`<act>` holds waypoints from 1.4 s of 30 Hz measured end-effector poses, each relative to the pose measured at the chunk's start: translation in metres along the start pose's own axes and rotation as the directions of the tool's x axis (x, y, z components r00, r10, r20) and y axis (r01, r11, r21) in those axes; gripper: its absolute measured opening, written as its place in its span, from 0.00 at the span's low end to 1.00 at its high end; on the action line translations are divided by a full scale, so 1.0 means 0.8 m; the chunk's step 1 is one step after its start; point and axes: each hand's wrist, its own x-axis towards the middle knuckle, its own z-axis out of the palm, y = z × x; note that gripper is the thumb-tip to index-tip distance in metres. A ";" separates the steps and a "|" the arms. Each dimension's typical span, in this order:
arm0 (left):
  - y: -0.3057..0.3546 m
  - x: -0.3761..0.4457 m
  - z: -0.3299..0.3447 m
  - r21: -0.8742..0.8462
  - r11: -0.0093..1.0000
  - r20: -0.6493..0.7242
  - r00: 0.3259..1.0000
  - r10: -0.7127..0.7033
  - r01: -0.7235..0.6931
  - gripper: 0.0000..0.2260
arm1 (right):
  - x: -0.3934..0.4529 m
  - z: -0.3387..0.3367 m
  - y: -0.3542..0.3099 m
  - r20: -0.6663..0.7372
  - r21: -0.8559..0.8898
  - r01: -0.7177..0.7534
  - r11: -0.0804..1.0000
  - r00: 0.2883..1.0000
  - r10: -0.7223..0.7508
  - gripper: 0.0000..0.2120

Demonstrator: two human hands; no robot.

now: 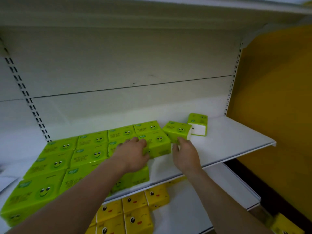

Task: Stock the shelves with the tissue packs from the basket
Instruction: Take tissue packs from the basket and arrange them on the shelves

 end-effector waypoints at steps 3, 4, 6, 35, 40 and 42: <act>0.037 0.027 -0.004 0.044 0.995 -0.064 0.993 0.095 -0.093 0.18 | 0.012 -0.026 0.033 -0.066 -0.109 0.024 0.994 0.997 -0.031 0.18; 0.051 0.040 -0.004 0.075 0.988 -0.068 0.988 0.137 -0.132 0.17 | 0.019 -0.034 0.043 -0.069 -0.150 0.030 0.988 0.997 -0.040 0.19; 0.078 0.067 -0.002 0.108 0.975 -0.050 0.978 0.203 -0.196 0.16 | 0.038 -0.046 0.061 -0.047 -0.249 0.046 0.968 0.997 -0.060 0.24; 0.112 0.199 0.036 0.204 0.965 0.139 0.981 0.136 -0.163 0.19 | 0.185 -0.014 0.133 0.155 -0.331 0.153 0.931 0.982 -0.106 0.28; 0.089 0.199 0.033 0.156 0.964 0.108 0.974 0.199 -0.214 0.20 | 0.190 0.011 0.114 0.017 -0.412 0.118 0.904 0.992 -0.122 0.24; 0.081 0.199 0.036 0.147 0.963 0.091 0.973 0.213 -0.225 0.20 | 0.191 0.018 0.113 -0.022 -0.355 0.105 0.929 0.992 -0.121 0.24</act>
